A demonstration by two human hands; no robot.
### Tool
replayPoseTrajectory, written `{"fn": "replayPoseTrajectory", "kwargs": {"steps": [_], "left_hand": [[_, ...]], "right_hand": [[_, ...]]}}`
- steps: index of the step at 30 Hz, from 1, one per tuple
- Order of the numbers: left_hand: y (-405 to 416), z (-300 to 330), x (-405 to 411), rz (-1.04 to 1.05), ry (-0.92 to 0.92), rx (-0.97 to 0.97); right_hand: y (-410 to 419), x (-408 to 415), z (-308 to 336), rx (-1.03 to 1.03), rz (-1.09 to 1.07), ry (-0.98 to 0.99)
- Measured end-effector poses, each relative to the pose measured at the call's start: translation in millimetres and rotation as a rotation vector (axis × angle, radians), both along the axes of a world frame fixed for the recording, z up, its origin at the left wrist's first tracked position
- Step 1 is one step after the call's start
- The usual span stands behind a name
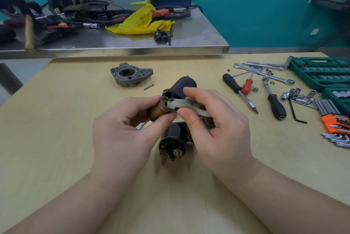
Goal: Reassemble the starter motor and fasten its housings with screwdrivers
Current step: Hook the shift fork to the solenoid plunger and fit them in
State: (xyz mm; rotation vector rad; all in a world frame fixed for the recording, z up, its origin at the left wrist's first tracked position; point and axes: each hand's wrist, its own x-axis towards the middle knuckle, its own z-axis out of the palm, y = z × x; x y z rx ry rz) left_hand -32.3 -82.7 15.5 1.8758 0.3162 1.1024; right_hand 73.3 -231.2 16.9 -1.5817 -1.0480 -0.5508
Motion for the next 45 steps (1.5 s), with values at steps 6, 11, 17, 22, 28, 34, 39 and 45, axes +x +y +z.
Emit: {"fn": "replayPoseTrajectory", "kwargs": {"steps": [6,11,17,22,28,34,39,45], "left_hand": [[-15.5,11.1,0.9,-0.008,-0.021,-0.221],[-23.7,14.9,3.5,0.019,-0.022,-0.328],[-23.2,15.1,3.7,-0.037,0.004,-0.372],[-11.8,13.6,4.8,-0.289,-0.011,-0.6],[1.1,15.0,5.9,-0.493,0.069,-0.731],[11.4,5.0,9.5,-0.402,-0.004,-0.728],[6.4,-7.8,15.4,-0.293,0.001,-0.715],[-16.9,-15.9,26.3,-0.368,0.019,-0.867]], "right_hand": [[6.2,-5.5,0.9,0.019,-0.024,-0.003],[15.0,-12.2,-1.7,0.034,-0.023,0.019],[20.2,-11.8,-4.0,0.031,-0.003,0.088],[9.0,2.9,1.3,0.029,0.075,0.253],[-9.3,22.2,13.9,-0.212,0.335,0.334],[-31.8,66.1,35.0,-0.338,0.01,0.501],[-29.4,66.6,29.5,-0.998,-0.195,0.581],[-17.2,62.4,16.8,-0.693,-0.03,0.925]]}}
